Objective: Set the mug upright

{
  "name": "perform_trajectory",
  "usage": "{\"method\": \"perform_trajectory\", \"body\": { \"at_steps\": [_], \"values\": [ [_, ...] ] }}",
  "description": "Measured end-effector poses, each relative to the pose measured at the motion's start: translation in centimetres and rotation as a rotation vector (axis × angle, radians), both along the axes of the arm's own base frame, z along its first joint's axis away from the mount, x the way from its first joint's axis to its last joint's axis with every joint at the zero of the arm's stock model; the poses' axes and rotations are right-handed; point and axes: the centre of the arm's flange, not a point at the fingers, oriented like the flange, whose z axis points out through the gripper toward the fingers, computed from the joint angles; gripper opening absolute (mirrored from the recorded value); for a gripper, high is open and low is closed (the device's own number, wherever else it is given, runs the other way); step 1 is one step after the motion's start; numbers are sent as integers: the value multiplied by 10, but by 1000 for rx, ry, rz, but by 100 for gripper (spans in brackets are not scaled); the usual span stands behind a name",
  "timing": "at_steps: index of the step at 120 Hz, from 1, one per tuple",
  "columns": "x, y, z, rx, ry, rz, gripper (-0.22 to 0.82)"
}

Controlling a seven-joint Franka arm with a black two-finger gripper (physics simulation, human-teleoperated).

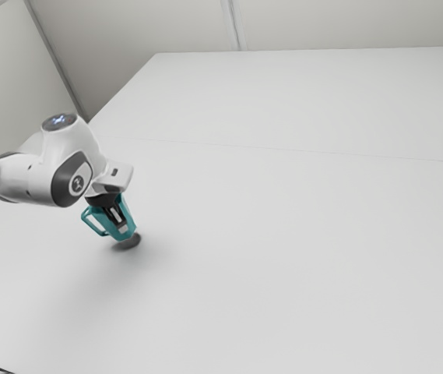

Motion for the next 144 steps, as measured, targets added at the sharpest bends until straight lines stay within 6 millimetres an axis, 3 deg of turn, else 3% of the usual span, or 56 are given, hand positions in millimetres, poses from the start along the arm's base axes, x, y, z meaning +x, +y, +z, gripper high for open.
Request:
{"method": "perform_trajectory", "body": {
  "at_steps": [43,100,144],
  "values": [
    [2,4,-3,25,-46,74,-17],
    [10,-17,-25,23,-38,103,-17],
    [11,-22,-25,18,-43,125,-17]
  ]
}}
